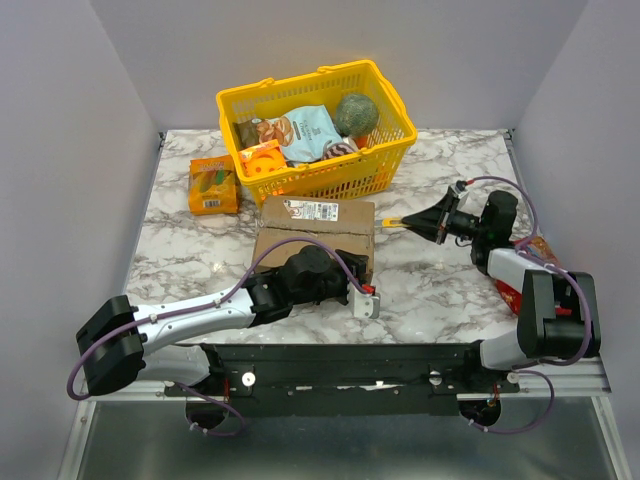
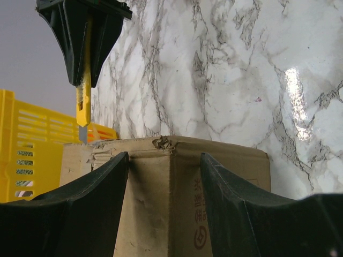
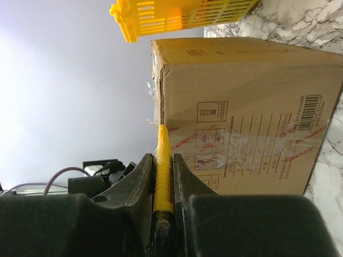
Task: Unpack the express box
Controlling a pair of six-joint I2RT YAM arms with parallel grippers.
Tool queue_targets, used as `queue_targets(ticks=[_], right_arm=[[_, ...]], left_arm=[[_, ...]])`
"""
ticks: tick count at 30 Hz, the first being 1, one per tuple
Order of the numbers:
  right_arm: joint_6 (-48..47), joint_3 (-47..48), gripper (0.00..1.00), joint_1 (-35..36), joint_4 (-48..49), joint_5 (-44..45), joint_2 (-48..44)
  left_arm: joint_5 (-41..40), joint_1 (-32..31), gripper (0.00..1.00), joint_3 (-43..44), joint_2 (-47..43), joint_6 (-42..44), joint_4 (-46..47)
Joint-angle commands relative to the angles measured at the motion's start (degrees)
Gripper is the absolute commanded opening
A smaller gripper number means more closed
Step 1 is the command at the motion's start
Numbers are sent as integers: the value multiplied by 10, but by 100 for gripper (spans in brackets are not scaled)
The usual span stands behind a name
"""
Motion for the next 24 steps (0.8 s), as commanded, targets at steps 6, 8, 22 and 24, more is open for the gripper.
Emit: queue_targets(ticks=[6,8,22,24], right_arm=[[-112,55,1,9,-176,-51,-8],[-126,63,0,15,-188,-60,-6],[-185,103,0,34,-281,-74,-2],[-187,102,1,34,-286,-79,-3]], left_arm=[[-6,-2,64,-11,10,-2,11],[-6,-2,64,-11,11,-1,13],[-26,-2,64,-17,18,8,27],[-33,-2,64,-17,19,14,27]])
